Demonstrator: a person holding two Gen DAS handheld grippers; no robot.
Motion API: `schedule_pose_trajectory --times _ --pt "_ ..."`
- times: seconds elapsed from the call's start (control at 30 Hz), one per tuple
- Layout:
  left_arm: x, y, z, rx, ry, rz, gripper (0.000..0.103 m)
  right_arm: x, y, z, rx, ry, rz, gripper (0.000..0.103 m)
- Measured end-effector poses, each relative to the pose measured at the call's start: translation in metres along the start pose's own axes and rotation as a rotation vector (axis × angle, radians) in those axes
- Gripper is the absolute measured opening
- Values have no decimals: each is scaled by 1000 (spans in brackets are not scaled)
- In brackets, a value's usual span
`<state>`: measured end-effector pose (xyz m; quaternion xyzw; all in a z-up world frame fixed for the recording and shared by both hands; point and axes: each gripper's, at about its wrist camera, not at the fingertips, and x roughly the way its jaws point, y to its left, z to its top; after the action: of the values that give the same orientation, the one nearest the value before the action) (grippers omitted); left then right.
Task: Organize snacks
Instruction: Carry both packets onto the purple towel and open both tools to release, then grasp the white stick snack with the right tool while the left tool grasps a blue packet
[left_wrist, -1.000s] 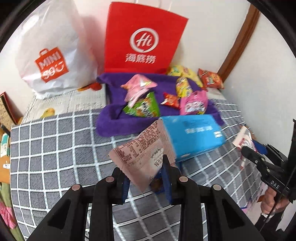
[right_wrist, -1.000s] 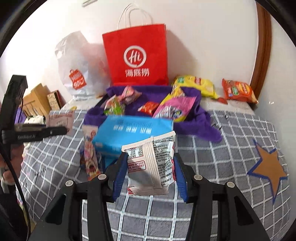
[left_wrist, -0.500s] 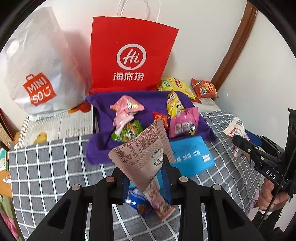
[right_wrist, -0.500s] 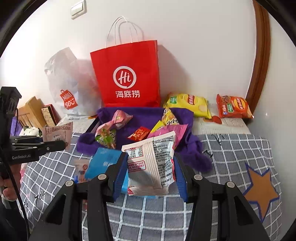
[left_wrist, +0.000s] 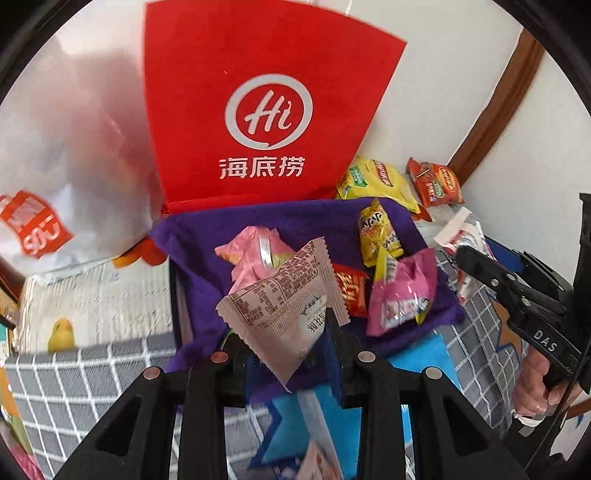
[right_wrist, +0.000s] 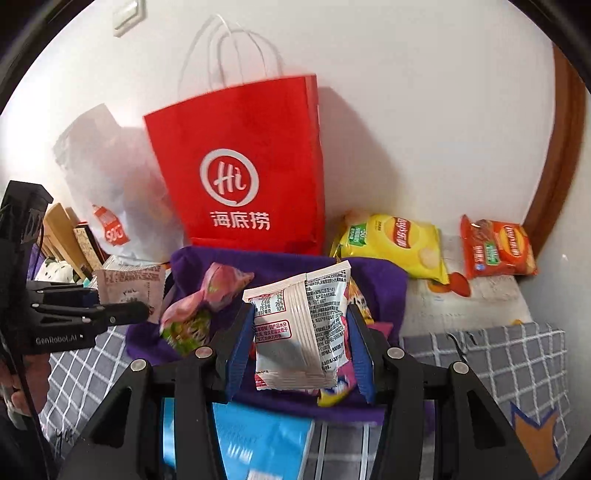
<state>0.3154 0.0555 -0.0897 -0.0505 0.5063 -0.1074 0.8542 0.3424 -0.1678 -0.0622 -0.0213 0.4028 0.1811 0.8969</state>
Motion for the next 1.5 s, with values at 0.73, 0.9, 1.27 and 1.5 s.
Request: schedule_pose_trajectory --times 0.73,0.9,1.27,1.5 --pt "69 -3 17 -15 114 -47 53 52 -9 -6 -9 102 -37 61" --pt "31 5 9 -23 59 -38 60 14 15 -22 -22 73 -20 61" --pt "-29 60 -54 -114 16 47 63 -31 94 -105 -76 111 142 51" --pt "-34 83 -98 -154 47 53 63 -19 132 -143 -94 171 186 51"
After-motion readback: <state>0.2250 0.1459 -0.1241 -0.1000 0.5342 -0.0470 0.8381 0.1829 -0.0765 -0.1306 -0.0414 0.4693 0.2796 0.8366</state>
